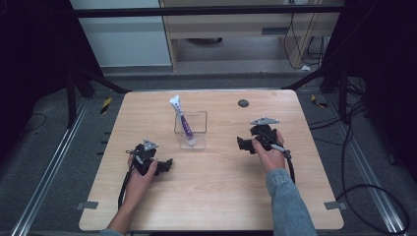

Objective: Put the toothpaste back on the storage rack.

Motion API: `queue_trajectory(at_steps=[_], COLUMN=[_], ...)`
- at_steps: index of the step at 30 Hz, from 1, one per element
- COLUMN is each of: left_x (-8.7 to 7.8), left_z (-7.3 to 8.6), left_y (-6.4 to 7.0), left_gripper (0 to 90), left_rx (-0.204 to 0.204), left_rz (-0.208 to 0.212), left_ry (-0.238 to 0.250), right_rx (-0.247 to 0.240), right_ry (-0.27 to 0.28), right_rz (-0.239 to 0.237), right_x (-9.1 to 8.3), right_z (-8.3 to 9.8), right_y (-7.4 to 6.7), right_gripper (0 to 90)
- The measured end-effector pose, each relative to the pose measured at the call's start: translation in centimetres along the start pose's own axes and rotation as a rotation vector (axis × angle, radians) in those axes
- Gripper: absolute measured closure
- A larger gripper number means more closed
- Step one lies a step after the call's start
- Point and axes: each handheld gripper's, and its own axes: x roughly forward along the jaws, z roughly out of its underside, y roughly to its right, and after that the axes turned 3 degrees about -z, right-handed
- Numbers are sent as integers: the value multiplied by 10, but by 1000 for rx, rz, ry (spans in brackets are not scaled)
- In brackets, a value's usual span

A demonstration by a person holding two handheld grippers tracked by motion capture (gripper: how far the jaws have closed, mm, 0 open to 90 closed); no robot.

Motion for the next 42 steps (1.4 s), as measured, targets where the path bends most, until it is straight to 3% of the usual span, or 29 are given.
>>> queue_trajectory(at_steps=[6,11,15,18,20,23,32,42], left_x=[0,0,0,0,0,0,0,0], left_z=[0,0,0,0,0,0,0,0], left_y=[0,0,0,0,0,0,0,0], left_gripper=[0,0,0,0,0,0,0,0], left_rx=[0,0,0,0,0,0,0,0], left_rz=[0,0,0,0,0,0,-1,-1], left_ry=[0,0,0,0,0,0,0,0], right_rx=[12,-18,-11,-1,27,46,97,131], right_ry=[-28,-66,-78,-86,-63,-56,-83,-71], right_rz=[12,16,10,14,54,76,96,103], right_x=[5,7,9,10,9,7,6,11], right_z=[15,24,31,35,40,44,55,58], right_y=[6,6,8,10,17,24,42,52], right_gripper=[66,64,67,67,69,70,72,77])
